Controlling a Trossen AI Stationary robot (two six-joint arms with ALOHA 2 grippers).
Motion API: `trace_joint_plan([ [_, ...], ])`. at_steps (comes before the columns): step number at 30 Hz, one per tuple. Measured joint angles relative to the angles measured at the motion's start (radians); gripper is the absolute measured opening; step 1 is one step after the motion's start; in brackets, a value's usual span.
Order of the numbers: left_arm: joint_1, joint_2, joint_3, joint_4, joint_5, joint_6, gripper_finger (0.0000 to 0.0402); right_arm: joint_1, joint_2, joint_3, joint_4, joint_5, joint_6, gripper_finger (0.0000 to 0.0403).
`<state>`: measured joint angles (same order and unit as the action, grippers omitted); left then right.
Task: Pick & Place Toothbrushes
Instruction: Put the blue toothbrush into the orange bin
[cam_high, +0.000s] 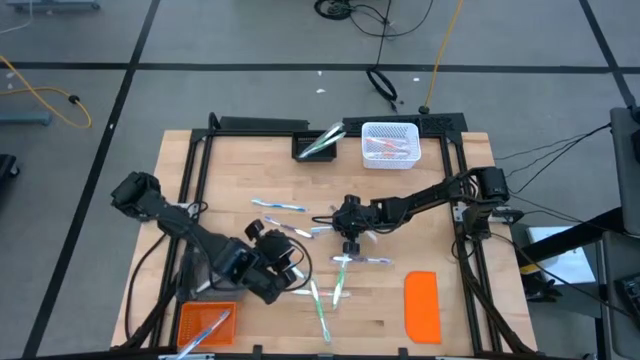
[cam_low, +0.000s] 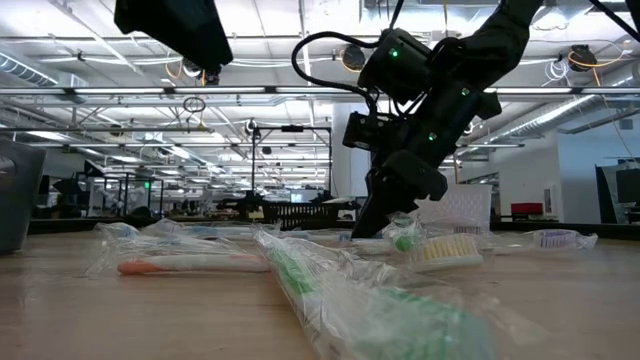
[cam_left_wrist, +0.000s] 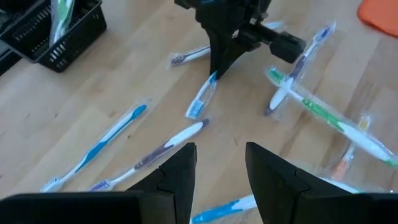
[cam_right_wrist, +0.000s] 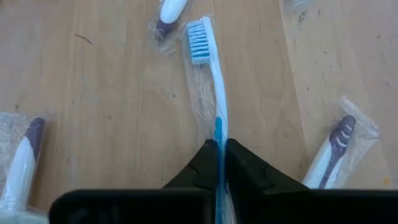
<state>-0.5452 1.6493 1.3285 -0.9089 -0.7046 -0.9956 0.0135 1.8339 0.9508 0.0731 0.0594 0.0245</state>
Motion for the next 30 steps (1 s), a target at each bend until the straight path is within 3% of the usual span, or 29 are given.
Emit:
trace_joint_plan([
  [13, 0.010, 0.000, 0.000, -0.001, -0.011, -0.001, 0.0143, 0.001, -0.029, -0.002, 0.015, 0.000, -0.010, 0.0010],
  [30, 0.010, 0.000, 0.000, 0.085, -0.094, 0.058, 0.0143, 0.001, -0.332, -0.002, 0.018, 0.019, -0.067, 0.0009],
])
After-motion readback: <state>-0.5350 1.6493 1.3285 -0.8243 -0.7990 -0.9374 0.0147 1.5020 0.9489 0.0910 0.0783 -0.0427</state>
